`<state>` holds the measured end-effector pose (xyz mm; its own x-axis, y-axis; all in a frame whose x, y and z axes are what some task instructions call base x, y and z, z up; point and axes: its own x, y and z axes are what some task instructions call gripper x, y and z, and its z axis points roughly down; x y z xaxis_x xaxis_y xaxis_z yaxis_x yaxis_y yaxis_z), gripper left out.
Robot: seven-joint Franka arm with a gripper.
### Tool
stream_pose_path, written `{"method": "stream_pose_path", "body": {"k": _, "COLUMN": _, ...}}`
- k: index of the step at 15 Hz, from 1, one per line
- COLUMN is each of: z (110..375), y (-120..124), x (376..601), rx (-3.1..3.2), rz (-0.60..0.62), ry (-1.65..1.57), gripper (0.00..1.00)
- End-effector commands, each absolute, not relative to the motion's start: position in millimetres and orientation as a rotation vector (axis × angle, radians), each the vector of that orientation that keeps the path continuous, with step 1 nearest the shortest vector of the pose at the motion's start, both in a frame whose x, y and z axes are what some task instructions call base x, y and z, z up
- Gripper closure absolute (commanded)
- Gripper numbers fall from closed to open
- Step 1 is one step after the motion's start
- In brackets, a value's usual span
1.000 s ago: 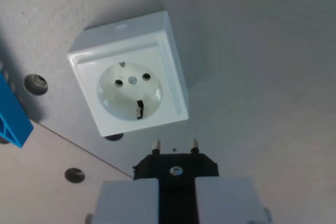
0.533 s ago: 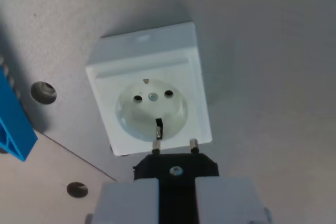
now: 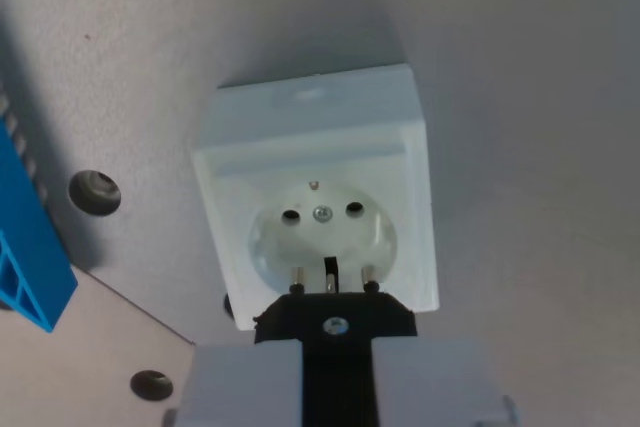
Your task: Move above the white socket
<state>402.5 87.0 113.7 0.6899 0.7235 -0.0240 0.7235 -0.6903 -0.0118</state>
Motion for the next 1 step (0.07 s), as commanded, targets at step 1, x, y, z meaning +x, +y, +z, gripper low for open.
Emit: {"method": "stream_pose_path", "body": {"k": 1, "z": 105.5, "y": 87.5, "x": 396.2, "rx": -2.888, "rz": -0.136, "ry": -1.323, "gripper": 1.00}}
